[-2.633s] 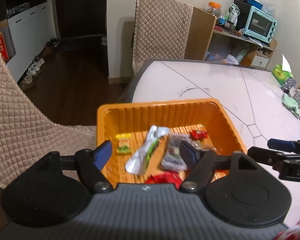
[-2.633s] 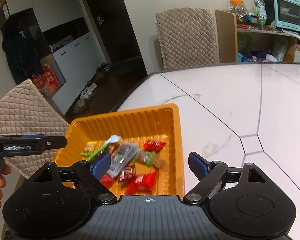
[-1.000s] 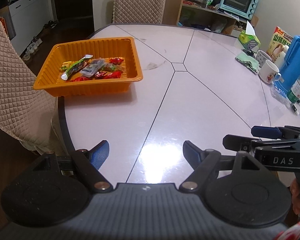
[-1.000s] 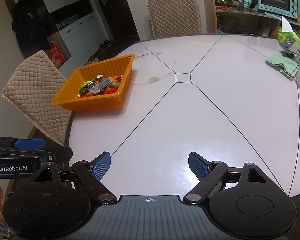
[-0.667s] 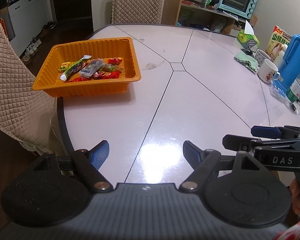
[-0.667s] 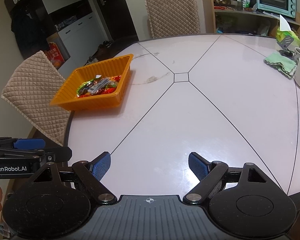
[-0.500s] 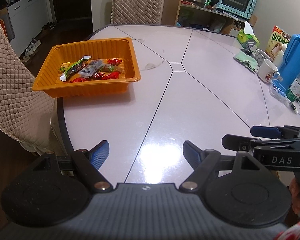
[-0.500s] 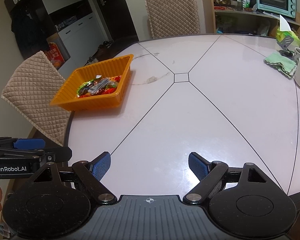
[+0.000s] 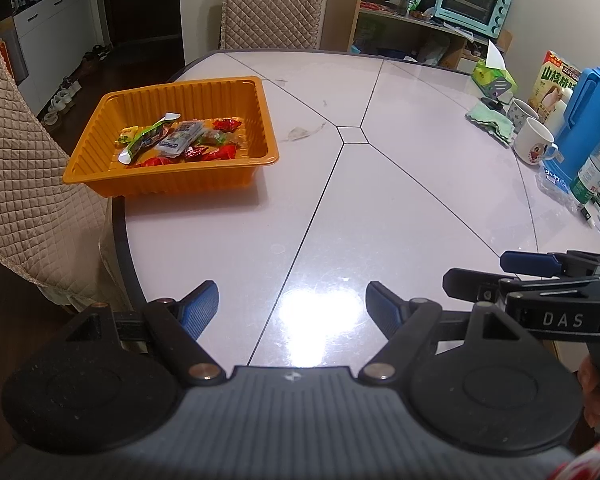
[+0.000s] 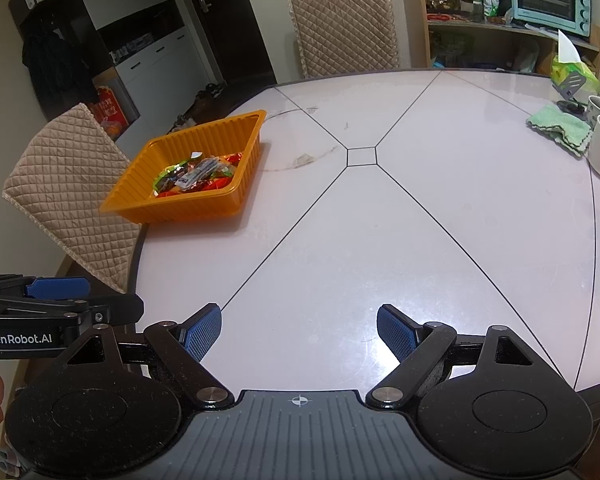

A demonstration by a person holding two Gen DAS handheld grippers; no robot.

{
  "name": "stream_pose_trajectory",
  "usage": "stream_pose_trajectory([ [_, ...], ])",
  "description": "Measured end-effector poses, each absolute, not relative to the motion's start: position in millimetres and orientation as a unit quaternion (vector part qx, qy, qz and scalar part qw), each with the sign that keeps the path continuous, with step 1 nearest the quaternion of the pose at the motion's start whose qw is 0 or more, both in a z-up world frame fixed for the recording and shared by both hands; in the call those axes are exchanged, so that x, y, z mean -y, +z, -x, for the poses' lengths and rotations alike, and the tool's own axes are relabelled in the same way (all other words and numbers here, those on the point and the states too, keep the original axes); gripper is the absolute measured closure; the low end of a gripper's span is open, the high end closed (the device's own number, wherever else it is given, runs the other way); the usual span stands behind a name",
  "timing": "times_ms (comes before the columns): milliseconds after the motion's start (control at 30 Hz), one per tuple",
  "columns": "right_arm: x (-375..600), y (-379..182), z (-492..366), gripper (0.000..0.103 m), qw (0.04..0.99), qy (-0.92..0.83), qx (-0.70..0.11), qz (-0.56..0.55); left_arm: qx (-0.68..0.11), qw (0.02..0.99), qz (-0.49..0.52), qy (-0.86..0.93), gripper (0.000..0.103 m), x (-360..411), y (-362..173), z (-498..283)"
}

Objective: Organize snacks

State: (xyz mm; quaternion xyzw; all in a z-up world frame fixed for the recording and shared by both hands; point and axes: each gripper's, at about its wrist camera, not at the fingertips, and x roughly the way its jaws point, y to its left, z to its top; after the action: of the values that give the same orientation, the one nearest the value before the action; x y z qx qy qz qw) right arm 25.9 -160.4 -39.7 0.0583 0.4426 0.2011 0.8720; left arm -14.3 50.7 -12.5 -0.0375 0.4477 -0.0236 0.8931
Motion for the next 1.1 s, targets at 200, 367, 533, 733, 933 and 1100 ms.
stream_pose_trajectory([
  [200,163.2,-37.8,-27.6,0.018,0.872,0.199,-0.442,-0.061,-0.448,0.893,0.035,-0.026,0.024,-47.5,-11.3,12.5],
  [367,165.3,-37.4,-28.2,0.018,0.873,0.198,-0.442,-0.062,-0.447,0.893,0.034,-0.028,0.024,-47.0,-11.5,11.3],
  [533,165.6,-37.6,-28.5,0.018,0.873,0.198,-0.442,-0.062,-0.447,0.893,0.034,-0.028,0.024,-46.3,-11.3,11.0],
  [733,165.6,-37.8,-28.3,0.018,0.873,0.198,-0.442,-0.062,-0.447,0.893,0.034,-0.028,0.024,-46.5,-11.3,11.2],
  [933,167.7,-35.9,-29.6,0.018,0.873,0.199,-0.440,-0.063,-0.447,0.894,0.034,-0.028,0.024,-46.6,-11.4,11.2],
  [1100,167.8,-35.8,-29.8,0.018,0.874,0.198,-0.440,-0.063,-0.446,0.894,0.034,-0.028,0.024,-46.0,-10.8,10.7],
])
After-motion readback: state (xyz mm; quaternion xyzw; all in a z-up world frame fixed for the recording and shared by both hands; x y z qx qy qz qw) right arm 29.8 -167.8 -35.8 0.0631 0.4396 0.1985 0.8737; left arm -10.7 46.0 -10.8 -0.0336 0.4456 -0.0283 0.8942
